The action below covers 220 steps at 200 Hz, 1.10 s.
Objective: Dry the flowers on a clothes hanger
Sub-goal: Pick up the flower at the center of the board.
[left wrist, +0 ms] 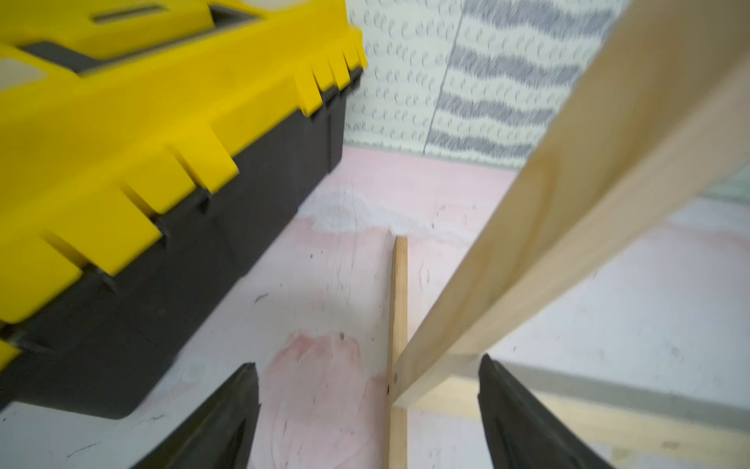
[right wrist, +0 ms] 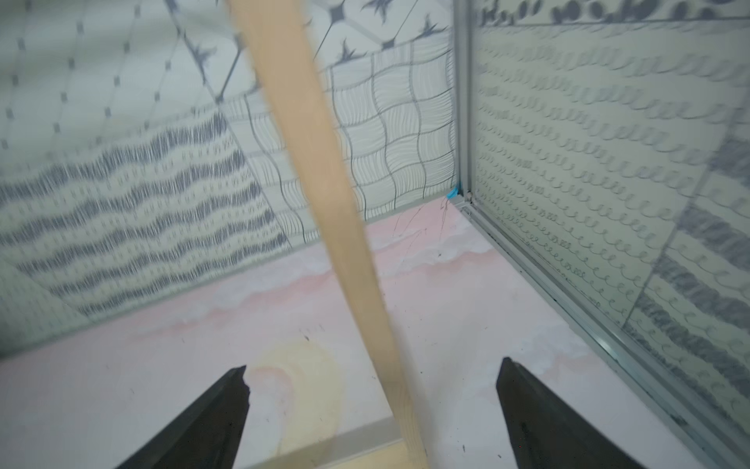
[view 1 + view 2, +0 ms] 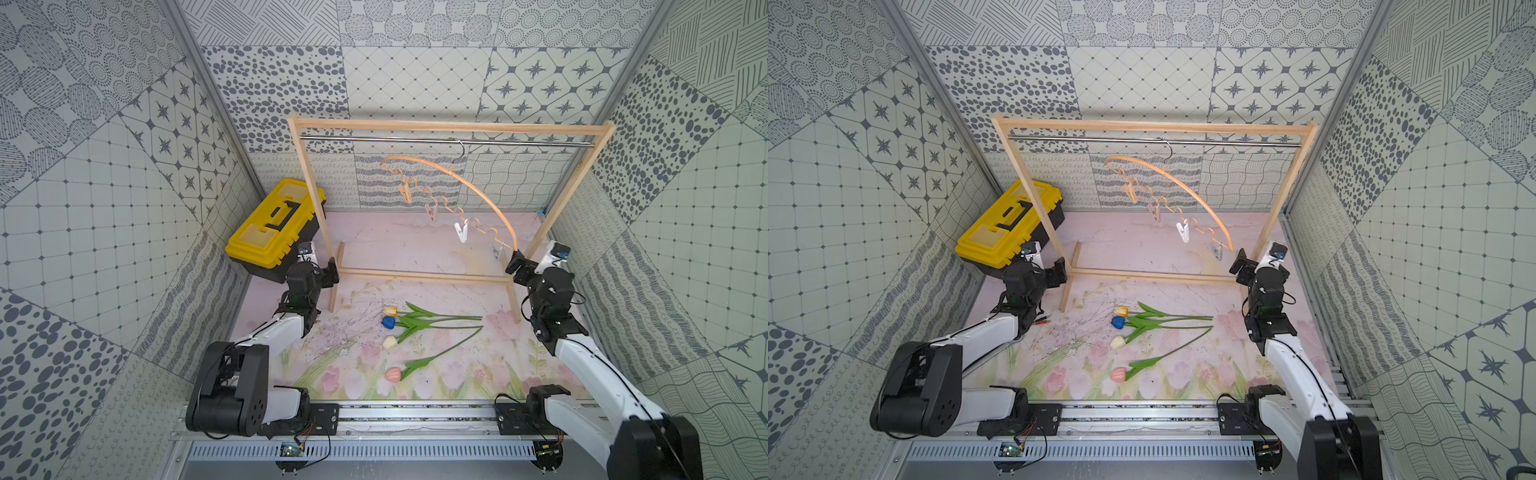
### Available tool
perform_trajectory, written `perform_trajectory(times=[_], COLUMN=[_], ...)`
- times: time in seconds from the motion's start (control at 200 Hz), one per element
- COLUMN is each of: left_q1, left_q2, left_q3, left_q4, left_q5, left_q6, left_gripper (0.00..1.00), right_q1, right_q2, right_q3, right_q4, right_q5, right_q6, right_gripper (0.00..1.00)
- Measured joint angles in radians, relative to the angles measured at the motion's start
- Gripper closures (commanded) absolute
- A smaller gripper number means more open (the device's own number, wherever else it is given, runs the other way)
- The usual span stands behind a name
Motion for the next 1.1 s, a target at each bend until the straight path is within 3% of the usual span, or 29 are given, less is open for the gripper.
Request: perform_trajectory(times=[0.085,0.175,0.32,0.58,0.75,1.101], left_q1=[-0.022,-0.057,-0.233,-0.628,-0.785,-0.837], left_q2=[-0.084,-0.169,-0.252,-0.306,-0.164,0.312], left_q3=[0.058,0.082,0.076,0.042,0.097,0.475], left_q4=[-0.152,-0.302,-0.497,-0.669,-0.657,-0.643], left_q5=[-0.053,-0.076,-0.095,-0.08,0.004,0.236], left_q6=[-0.097,-0.213,-0.344,-0.402,-0.34,-0.102], left_gripper=[0.33,0.35,0.35,0.39,0.41,0.54], right_q1=[-0.076,-0.098,0.002,0.265,0.306,0.348], right_q2=[-0.148,-0.121,0.045,0.087,0.059,0.046], right_q3=[-0.005,0.071,0.252,0.333,0.329,0.299], right_q4=[-0.179,-0.415,-0.739,-1.112,-1.221,-1.263], right_q5=[-0.008,-0.014,-0.014,0.029,0.026,0.012], right_q6=[0.15,0.246,0.334,0.483,0.566,0.615], right_gripper=[0.05,0.12,0.21,0.33,0.39,0.4])
